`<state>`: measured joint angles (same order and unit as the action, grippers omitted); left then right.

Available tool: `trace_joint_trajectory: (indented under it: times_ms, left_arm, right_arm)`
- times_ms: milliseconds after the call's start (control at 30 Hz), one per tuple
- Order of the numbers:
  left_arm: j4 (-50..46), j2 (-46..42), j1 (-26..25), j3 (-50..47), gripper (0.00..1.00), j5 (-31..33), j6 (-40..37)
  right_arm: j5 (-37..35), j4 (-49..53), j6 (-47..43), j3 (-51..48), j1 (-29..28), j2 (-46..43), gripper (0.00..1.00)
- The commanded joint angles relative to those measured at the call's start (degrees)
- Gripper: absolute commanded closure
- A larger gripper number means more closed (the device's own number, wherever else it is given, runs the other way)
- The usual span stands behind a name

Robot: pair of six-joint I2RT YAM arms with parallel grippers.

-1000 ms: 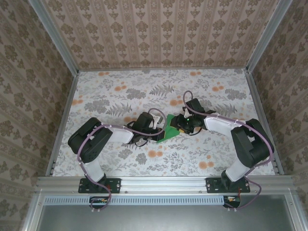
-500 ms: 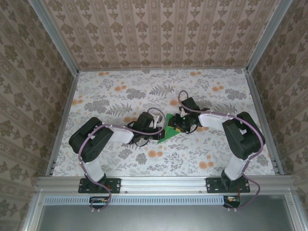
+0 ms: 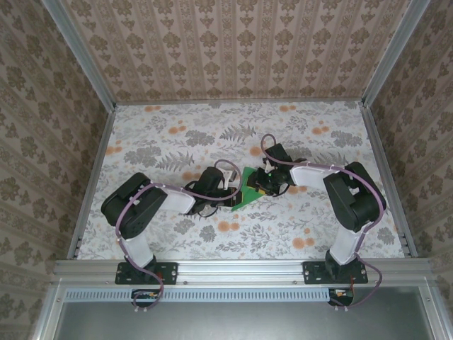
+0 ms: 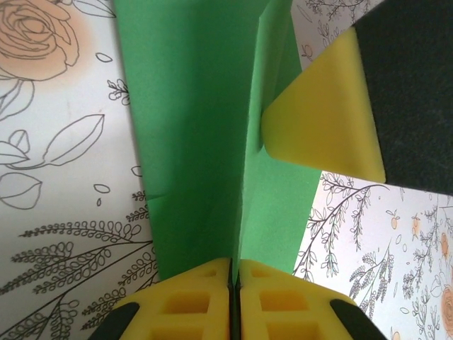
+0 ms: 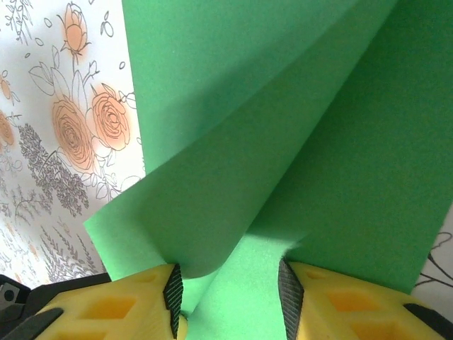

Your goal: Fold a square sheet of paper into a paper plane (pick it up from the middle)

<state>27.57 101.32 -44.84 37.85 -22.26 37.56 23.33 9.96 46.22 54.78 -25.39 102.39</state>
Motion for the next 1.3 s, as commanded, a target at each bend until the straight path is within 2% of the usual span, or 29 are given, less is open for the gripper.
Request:
trace_joint_trajectory:
  times_ms: [0, 200, 267, 500, 700, 833, 1133, 1267]
  left_arm:
    - [1.87, 0.66, 0.67, -0.89, 0.87, -1.63, 0.58]
    - [3.07, 0.02, 1.57, -0.9, 0.73, -3.13, 0.92]
    - [3.2, 0.23, 1.61, -0.57, 0.72, -3.38, 0.68]
    - [2.64, 2.86, 1.73, 2.27, 0.73, -4.8, -0.65]
    - [4.12, 4.58, 1.73, 3.43, 0.81, -7.05, -1.04]
    - [4.38, 4.44, 1.79, 3.55, 0.82, -7.62, -1.22]
    - [2.17, -4.76, 4.89, -1.82, 0.69, -4.42, 0.22]
    - [-0.06, -8.43, 5.29, -3.39, 0.69, -1.91, 0.23]
  right_arm:
    - [-2.29, 3.11, -0.25, 1.71, -0.2, 1.07, 0.54]
    - [-3.39, 5.47, -0.69, 1.89, -0.19, 2.01, 0.52]
    - [-3.34, 5.58, -0.78, 1.56, -0.19, 1.9, 0.51]
    - [-2.68, 5.19, -0.95, 1.13, -0.19, 1.78, 0.51]
    - [-2.35, 5.16, -1.04, 1.11, -0.2, 1.97, 0.51]
    - [-2.54, 5.45, -1.13, 1.11, -0.19, 2.13, 0.51]
    - [-5.44, 9.64, -2.09, 1.83, -0.2, 3.4, 0.5]
    - [-6.24, 11.36, -2.7, 2.38, -0.29, 4.44, 0.5]
